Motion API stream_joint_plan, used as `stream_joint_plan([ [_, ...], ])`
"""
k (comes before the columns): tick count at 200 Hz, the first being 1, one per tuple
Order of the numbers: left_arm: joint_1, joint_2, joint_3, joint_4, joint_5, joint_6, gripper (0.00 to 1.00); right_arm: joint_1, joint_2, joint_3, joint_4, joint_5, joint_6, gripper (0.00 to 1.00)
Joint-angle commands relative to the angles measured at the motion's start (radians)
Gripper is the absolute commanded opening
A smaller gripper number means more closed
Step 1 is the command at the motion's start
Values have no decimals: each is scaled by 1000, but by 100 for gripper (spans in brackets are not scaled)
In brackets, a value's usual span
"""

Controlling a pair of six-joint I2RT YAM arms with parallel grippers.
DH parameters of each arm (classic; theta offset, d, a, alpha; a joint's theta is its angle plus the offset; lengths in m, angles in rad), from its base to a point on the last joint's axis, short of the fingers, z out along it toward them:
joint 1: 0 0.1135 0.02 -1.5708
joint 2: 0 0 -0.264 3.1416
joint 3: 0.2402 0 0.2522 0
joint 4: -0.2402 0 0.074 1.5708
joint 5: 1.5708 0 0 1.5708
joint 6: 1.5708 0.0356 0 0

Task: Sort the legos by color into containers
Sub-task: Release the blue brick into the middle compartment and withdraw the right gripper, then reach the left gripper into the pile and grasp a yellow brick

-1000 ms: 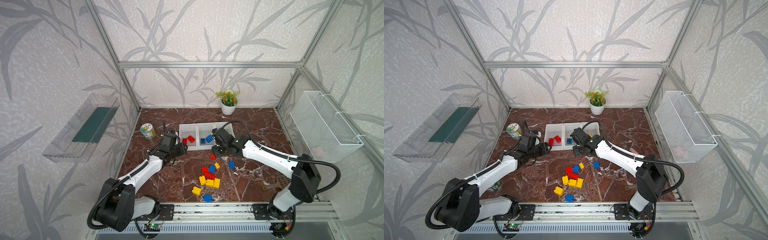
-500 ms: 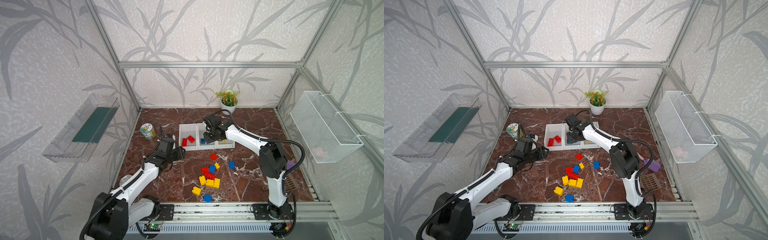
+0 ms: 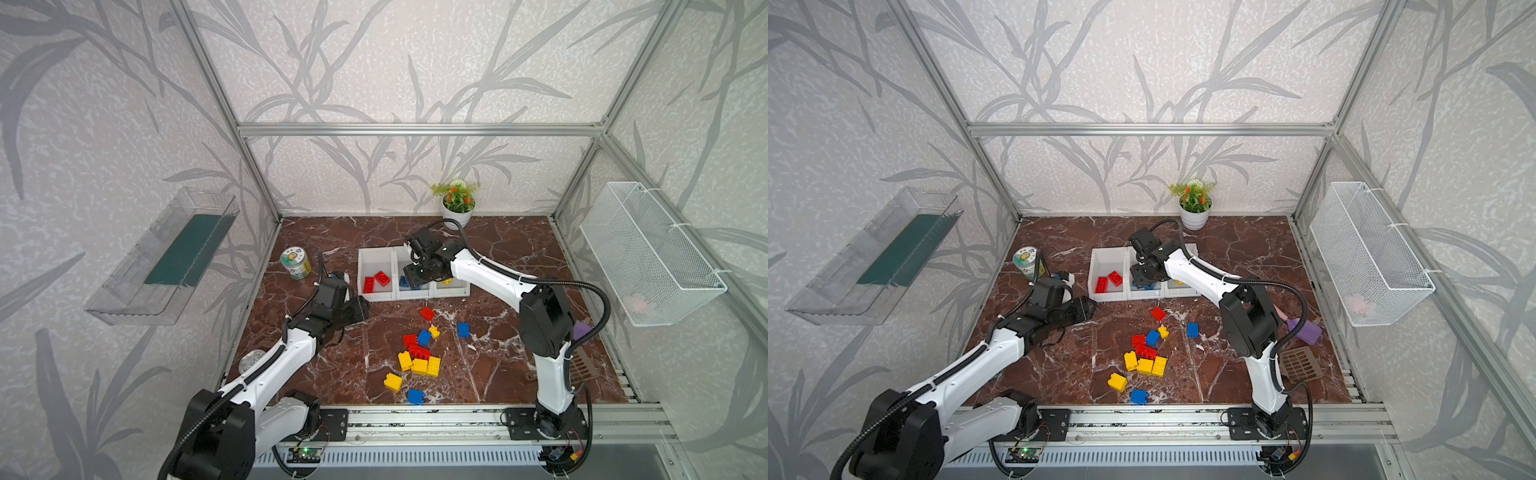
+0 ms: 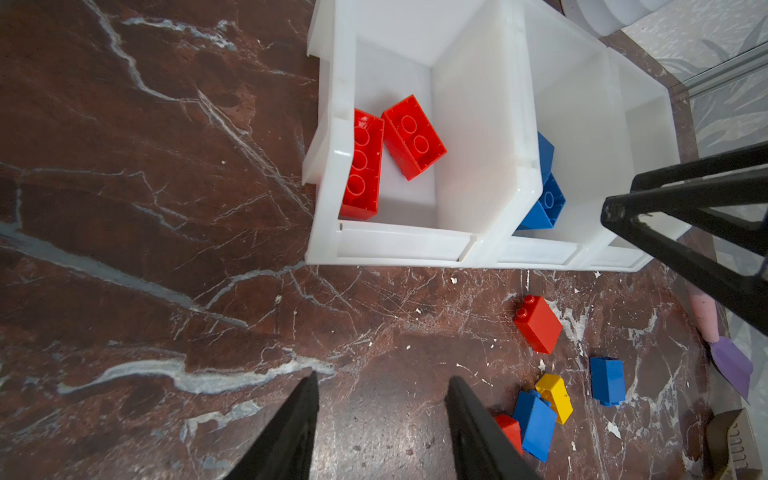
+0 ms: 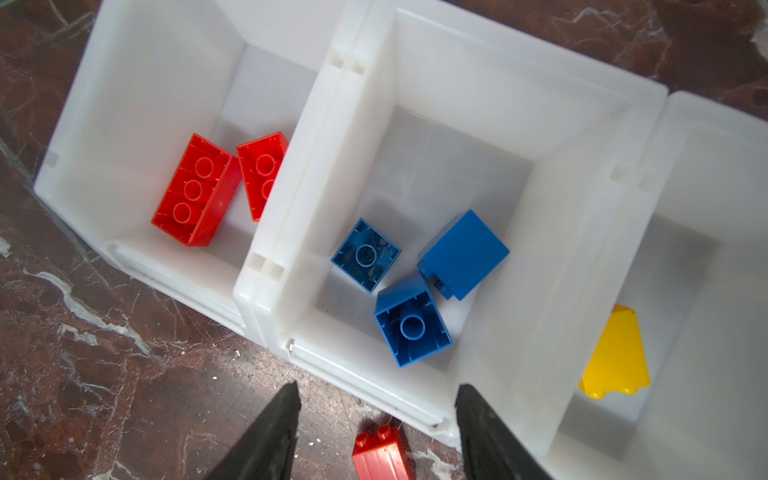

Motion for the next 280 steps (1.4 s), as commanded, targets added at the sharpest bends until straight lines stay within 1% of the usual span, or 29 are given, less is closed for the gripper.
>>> stream_joint_plan([
  [1, 3, -3, -7, -10, -8, -14, 53, -3, -47, 2, -24, 0, -5, 61],
  [52, 3, 1, -4, -22, -1, -8, 53, -3, -105, -40, -10, -8, -2, 62],
  [78, 2, 1, -1, -19, 30, 10, 54, -2, -149, -81, -5, -1, 1, 62],
  [101, -5, 4, 1, -15, 61, 33, 55, -3, -215, -153, 12, 4, 15, 62],
  [124, -28, 17, 7, -40, 77, 65, 56, -3, -304, -262, 33, 23, 33, 63],
  [149, -86, 23, 21, -98, 83, 106, 56, -17, -399, -393, 54, 36, 73, 63],
  [175, -187, 34, 25, -131, 74, 170, 59, -28, -494, -527, 72, 58, 114, 63],
  [194, -259, 56, 57, -188, 55, 188, 59, -47, -544, -611, 95, 65, 139, 63],
  [221, -329, 75, 67, -188, 62, 180, 60, -65, -596, -680, 118, 71, 163, 64],
  [244, -389, 86, 77, -218, 63, 176, 61, -70, -610, -708, 132, 65, 167, 64],
  [280, -452, 100, 68, -247, 88, 110, 62, -70, -626, -743, 150, 56, 157, 64],
])
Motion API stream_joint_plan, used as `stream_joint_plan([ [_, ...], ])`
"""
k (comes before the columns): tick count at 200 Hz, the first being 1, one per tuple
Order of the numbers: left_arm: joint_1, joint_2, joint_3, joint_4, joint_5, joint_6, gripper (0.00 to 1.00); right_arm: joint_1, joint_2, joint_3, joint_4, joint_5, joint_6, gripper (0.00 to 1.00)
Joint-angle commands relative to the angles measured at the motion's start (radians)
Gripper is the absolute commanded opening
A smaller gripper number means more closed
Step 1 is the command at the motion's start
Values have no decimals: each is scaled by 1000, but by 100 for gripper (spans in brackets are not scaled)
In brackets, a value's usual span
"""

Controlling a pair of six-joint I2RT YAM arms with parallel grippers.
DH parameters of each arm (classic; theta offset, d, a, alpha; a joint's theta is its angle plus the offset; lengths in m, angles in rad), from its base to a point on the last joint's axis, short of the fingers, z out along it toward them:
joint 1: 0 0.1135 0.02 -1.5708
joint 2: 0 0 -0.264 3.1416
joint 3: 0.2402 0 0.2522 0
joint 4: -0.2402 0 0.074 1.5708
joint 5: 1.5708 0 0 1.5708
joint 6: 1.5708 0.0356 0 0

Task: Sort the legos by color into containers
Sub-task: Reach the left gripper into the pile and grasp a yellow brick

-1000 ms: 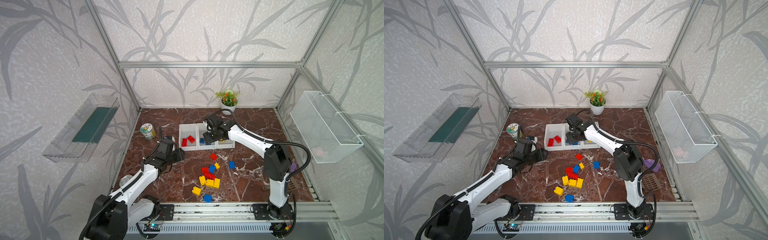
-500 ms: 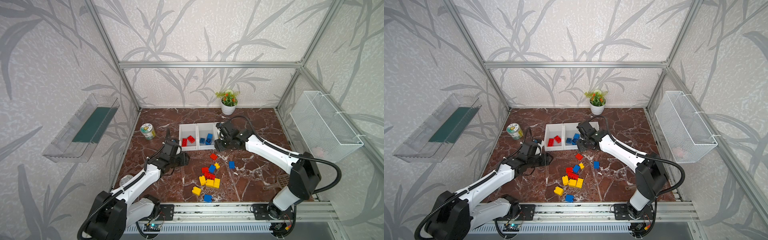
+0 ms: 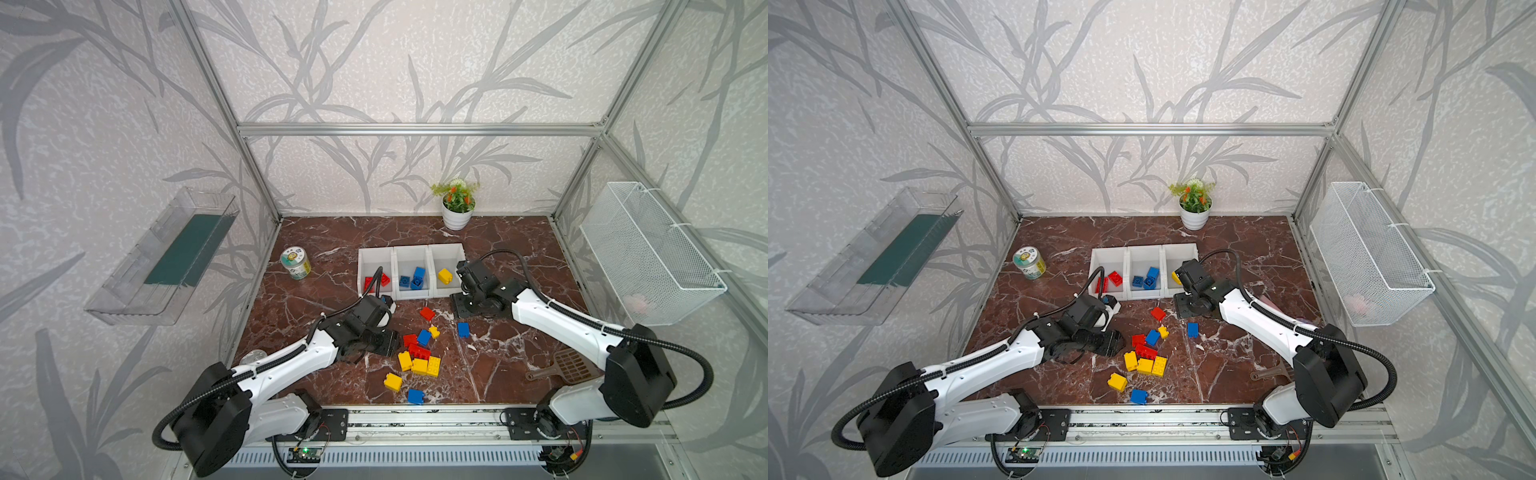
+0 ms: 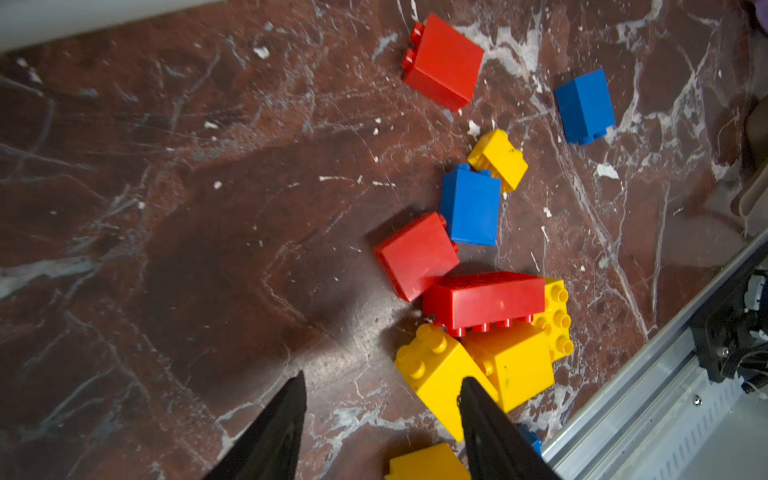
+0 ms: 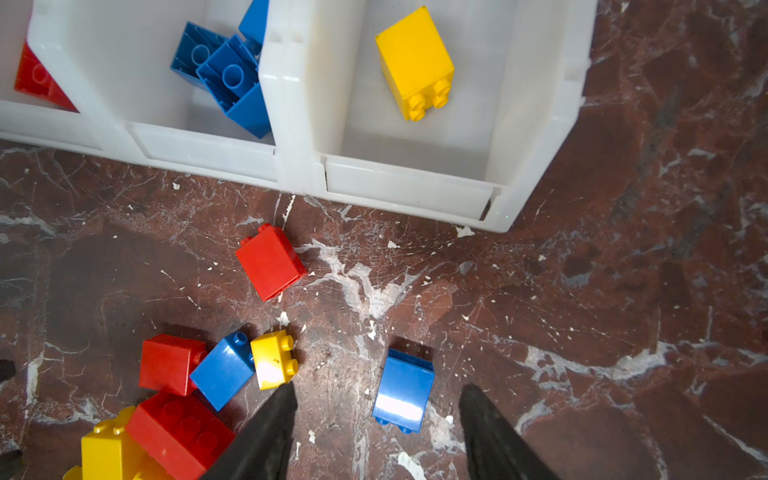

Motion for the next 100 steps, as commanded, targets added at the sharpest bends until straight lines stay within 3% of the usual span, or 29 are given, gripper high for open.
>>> stream_joint_plan([
  [1, -34, 9, 18, -52, 18, -42, 62, -2, -42, -31, 32, 3, 4, 64],
  [100, -76, 69, -21, 18, 83, -227, 68, -2, -112, -118, 102, -1, -57, 64],
])
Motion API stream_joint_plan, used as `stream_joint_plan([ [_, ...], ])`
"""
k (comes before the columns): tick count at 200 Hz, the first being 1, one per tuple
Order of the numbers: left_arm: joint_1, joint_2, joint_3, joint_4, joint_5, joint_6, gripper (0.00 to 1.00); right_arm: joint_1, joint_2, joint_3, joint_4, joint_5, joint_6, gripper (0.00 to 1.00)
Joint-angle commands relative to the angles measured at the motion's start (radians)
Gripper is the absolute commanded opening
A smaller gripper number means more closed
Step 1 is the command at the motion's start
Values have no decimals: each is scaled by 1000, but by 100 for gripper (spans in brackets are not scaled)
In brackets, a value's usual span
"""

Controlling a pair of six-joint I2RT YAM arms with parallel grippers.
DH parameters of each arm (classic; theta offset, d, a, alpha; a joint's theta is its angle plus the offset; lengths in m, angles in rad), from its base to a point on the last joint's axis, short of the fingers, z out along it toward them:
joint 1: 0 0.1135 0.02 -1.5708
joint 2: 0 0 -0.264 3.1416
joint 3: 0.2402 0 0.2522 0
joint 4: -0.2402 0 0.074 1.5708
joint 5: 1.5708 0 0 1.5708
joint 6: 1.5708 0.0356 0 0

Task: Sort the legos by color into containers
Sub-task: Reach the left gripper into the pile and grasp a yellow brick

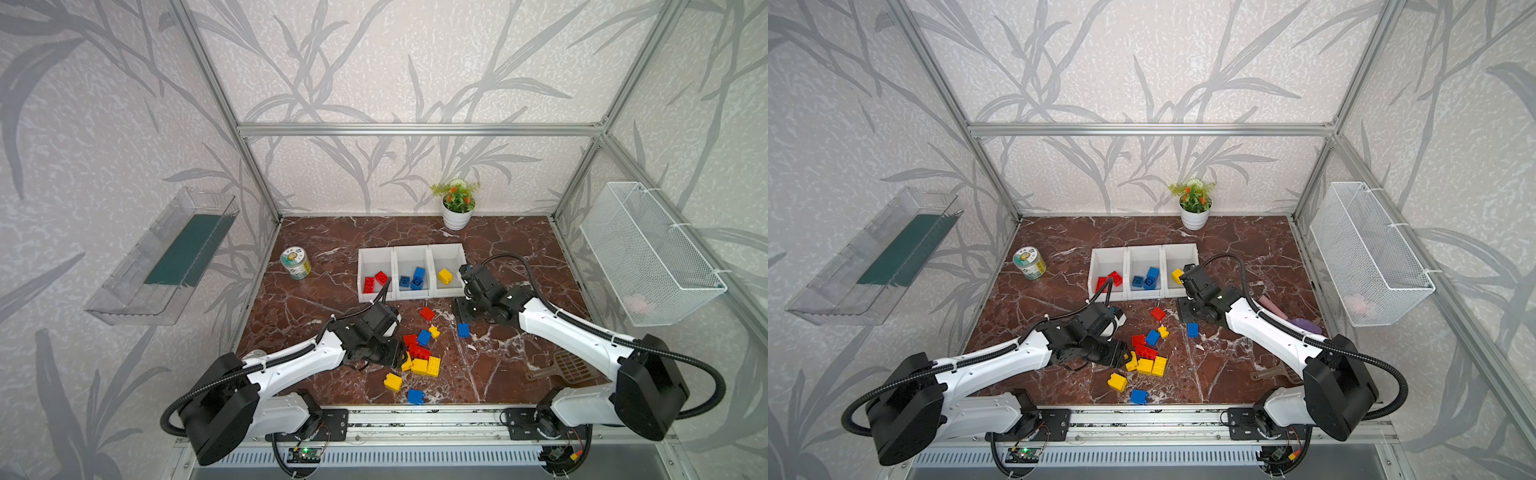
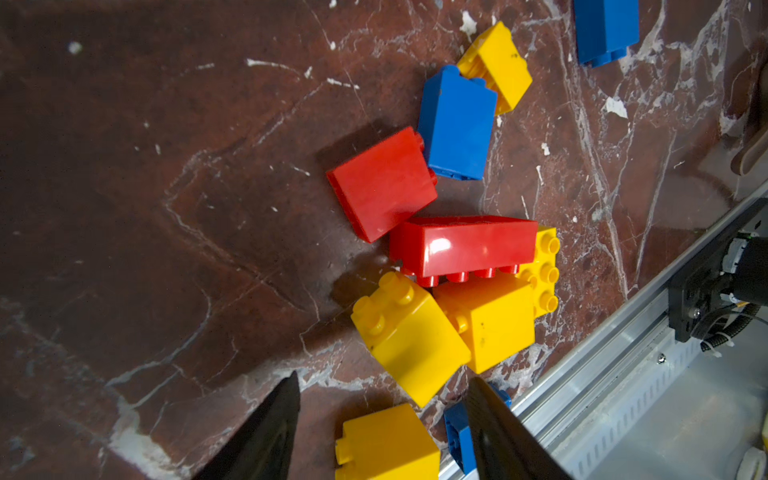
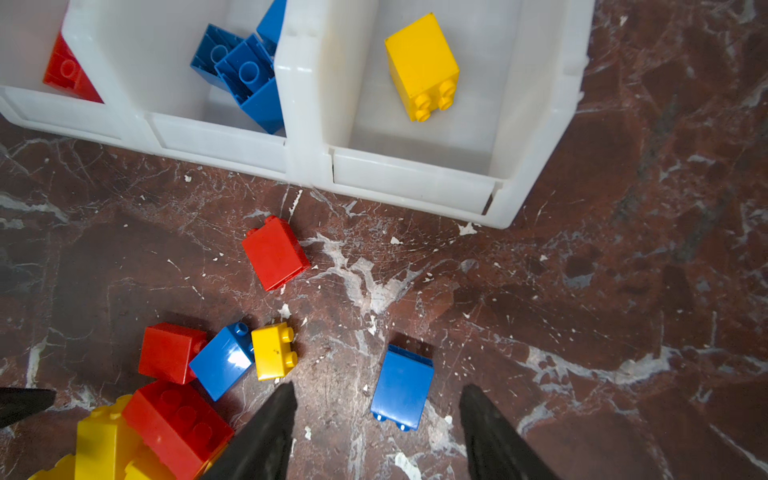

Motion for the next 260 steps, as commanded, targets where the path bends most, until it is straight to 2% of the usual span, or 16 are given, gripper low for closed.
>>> stream_joint_plan([
  [1, -6, 14, -20, 42, 20, -83, 68, -1, -31, -25, 29, -1, -25, 64],
  [77, -8, 99, -1, 75, 69, -135, 69, -1, -36, -74, 68, 0, 7, 64],
  [183, -13, 141, 35, 66, 36, -133, 68, -2, -47, -96, 74, 0, 26, 64],
  [260, -12, 149, 52, 3, -31, -132, 57, 0, -58, -110, 71, 3, 35, 64],
])
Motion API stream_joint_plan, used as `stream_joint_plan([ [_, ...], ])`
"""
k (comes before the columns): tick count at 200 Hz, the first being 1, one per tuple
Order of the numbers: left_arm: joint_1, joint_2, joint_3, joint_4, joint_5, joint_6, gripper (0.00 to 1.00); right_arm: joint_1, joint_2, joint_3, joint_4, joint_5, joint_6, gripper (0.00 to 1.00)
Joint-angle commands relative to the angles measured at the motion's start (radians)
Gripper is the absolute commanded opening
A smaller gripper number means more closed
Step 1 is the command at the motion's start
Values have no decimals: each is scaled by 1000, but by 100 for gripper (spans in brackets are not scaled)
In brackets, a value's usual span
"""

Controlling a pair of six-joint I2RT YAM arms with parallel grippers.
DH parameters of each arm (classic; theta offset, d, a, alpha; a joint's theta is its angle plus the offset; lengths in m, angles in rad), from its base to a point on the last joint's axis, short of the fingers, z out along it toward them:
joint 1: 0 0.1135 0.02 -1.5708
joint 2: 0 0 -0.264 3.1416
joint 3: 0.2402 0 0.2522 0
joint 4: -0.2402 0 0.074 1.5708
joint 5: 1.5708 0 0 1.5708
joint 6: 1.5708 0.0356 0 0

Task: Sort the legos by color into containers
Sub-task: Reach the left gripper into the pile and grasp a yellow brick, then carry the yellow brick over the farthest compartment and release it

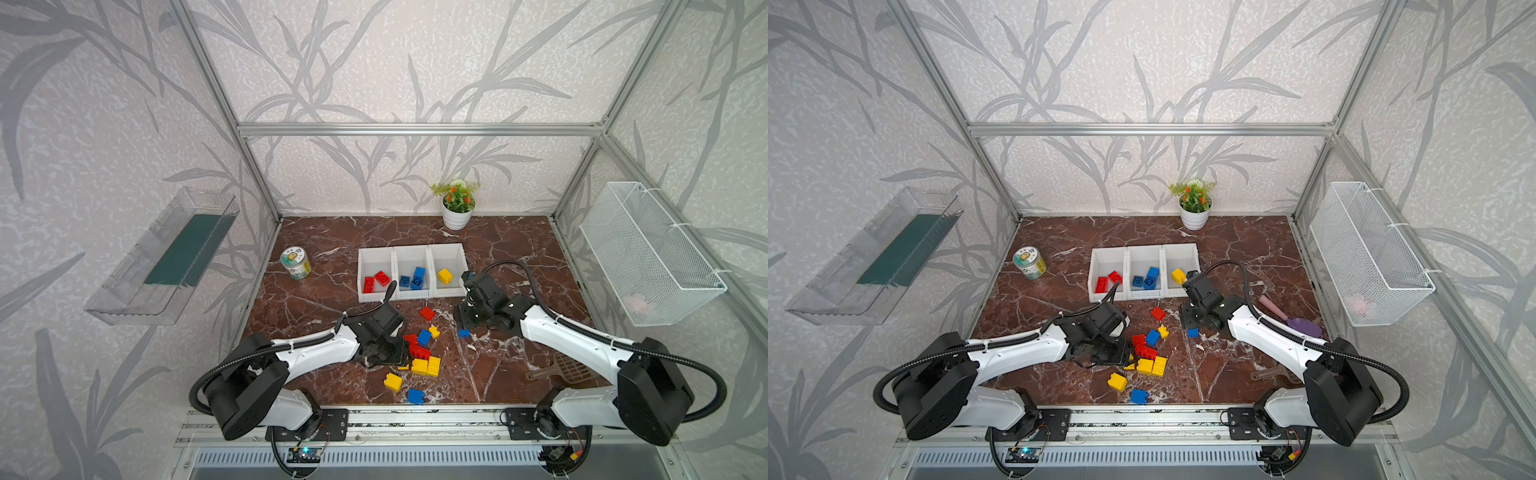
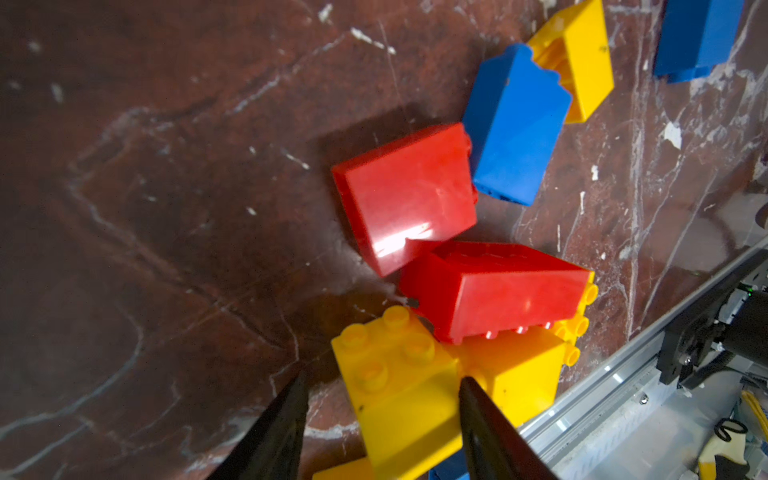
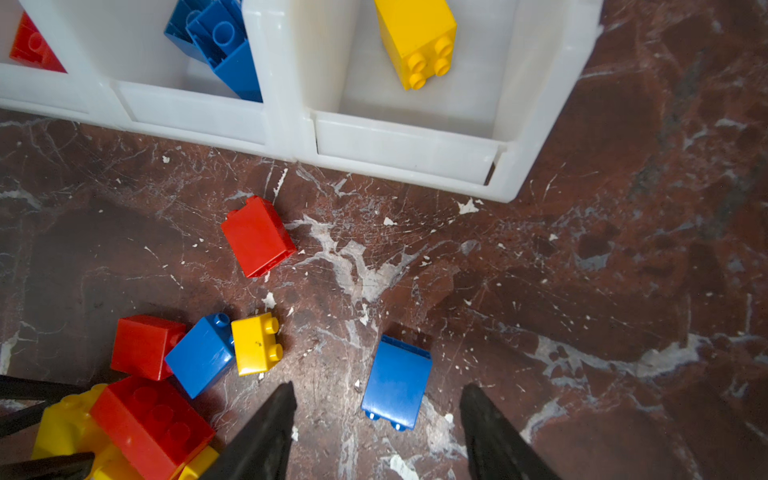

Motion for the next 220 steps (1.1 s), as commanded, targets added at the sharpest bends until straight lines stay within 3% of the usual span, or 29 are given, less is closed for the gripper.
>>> stream_joint_plan([
  [1, -4, -3, 28, -52, -53, -2, 57, 0, -33, -12, 4, 6, 15, 64],
  [75, -3, -33, 51, -135, -139, 40, 50, -1, -28, -16, 10, 4, 23, 64],
  [110, -3, -19, 62, -143, -146, 57, 37, -1, -27, -18, 6, 7, 27, 64],
  [130, -3, -13, 68, -142, -153, 67, 35, -1, -36, -17, 0, 18, 30, 64],
  [220, 0, -67, 210, -220, -269, 139, 32, -4, -126, -14, -80, 79, 95, 63],
])
